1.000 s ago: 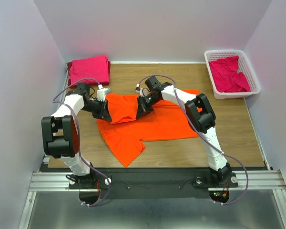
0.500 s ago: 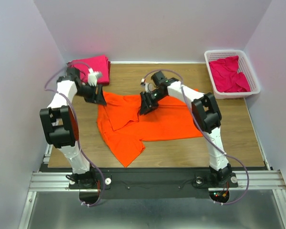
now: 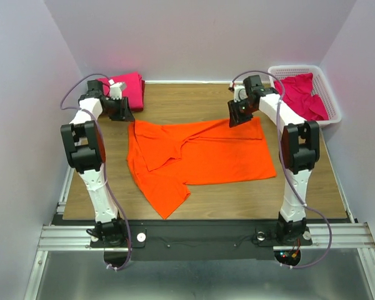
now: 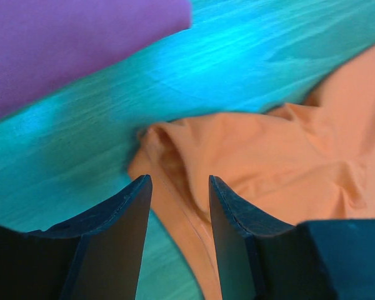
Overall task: Fold and stack the t-shirts
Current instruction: Fold the tshirt
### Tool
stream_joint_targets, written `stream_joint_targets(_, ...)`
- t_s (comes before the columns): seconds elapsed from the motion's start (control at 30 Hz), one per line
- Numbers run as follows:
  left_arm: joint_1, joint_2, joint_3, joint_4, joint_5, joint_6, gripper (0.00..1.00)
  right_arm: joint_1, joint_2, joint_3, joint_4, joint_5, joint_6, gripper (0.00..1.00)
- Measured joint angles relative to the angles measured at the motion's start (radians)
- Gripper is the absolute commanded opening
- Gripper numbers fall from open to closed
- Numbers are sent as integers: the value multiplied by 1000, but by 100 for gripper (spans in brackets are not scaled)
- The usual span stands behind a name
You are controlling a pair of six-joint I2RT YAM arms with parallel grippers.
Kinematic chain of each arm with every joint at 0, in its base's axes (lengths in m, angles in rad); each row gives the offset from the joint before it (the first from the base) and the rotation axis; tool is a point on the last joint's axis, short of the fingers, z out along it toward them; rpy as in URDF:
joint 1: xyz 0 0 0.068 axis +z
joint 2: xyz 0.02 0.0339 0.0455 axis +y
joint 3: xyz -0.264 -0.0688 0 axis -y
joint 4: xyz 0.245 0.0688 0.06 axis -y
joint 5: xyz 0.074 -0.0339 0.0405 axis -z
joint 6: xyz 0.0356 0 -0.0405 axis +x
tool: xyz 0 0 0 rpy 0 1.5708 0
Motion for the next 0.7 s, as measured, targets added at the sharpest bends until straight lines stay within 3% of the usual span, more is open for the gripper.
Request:
stream_joint_targets(0.33,-1,21,-100,100,-74,-35,30,10,97,-40,-18,188,-130,38)
stream_joint_targets(0.47,-1,42,-111,109,-99,-39,18,-8,97,-40,-17,193,-147,39)
stream_joint_targets(0.57,-1,52,-111,124,-106,-49,0,-10,94,-40,-20,191,-165,40)
stream_joint_targets(0.7,-1,67,-87,126,-112,-56,0,-8,86,-40,-24,190,-192,40)
